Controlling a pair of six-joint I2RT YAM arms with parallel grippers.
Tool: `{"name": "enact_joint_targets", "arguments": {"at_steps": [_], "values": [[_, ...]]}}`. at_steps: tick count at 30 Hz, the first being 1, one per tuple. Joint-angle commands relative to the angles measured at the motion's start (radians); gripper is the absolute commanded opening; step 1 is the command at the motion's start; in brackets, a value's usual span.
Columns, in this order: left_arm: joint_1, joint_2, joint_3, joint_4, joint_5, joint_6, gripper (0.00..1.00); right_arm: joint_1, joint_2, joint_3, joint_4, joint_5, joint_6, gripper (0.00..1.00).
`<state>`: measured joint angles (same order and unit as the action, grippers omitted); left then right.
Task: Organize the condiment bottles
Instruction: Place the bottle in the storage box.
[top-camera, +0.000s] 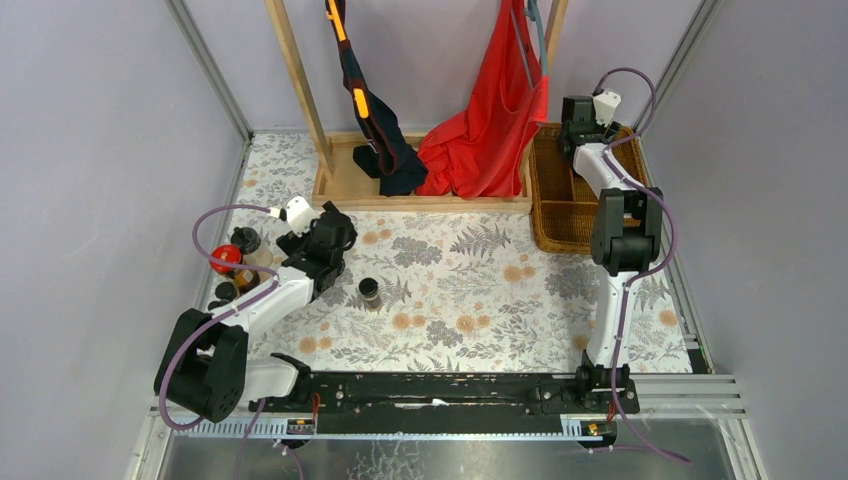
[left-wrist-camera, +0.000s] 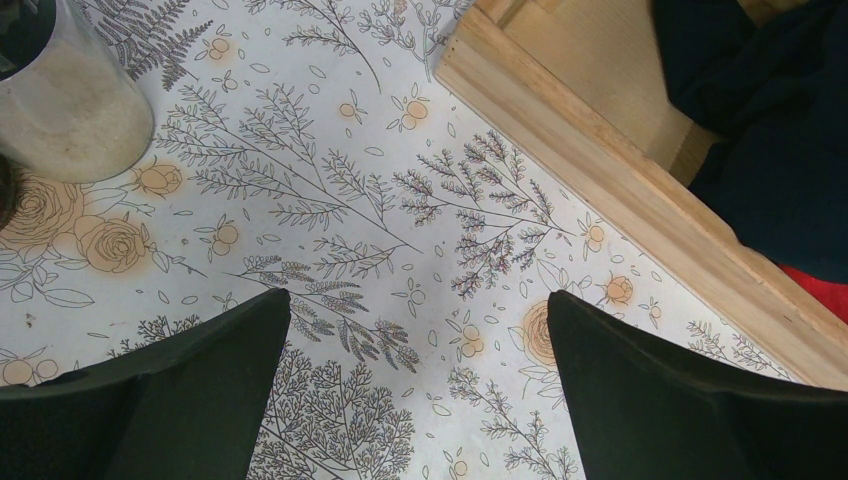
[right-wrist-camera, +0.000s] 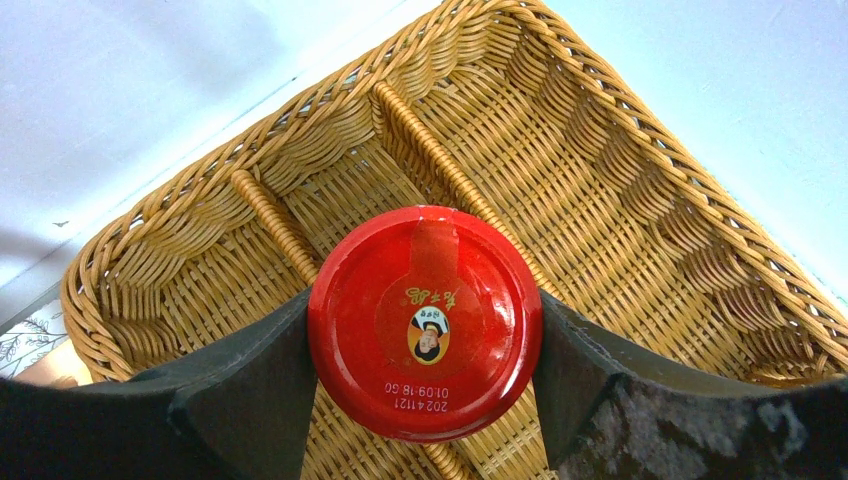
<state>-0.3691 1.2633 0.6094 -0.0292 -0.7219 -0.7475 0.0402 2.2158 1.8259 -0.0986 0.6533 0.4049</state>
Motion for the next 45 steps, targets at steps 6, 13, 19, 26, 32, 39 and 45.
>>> {"name": "enact_joint_targets", "arguments": {"at_steps": [6,13,19,26,32,39,45], "values": [[0.007,0.000,0.012,0.054,-0.013,-0.009,1.00,0.015,-0.030,0.044,0.103,0.072,0.018,0.00],[0.007,0.002,0.013,0.052,-0.015,-0.010,1.00,0.016,-0.035,0.051,0.080,0.087,0.021,0.45],[0.006,0.004,0.013,0.052,-0.013,-0.010,1.00,0.015,-0.041,0.052,0.069,0.080,0.030,0.66],[0.007,0.007,0.015,0.052,-0.011,-0.012,1.00,0.015,-0.040,0.054,0.057,0.085,0.034,0.75],[0.007,0.012,0.016,0.053,-0.011,-0.012,1.00,0.015,-0.047,0.053,0.054,0.085,0.037,0.78],[0.006,0.015,0.016,0.054,-0.009,-0.010,1.00,0.016,-0.043,0.057,0.044,0.087,0.042,0.87],[0.006,0.014,0.016,0.054,-0.010,-0.010,1.00,0.015,-0.045,0.063,0.039,0.095,0.046,0.88]]}}
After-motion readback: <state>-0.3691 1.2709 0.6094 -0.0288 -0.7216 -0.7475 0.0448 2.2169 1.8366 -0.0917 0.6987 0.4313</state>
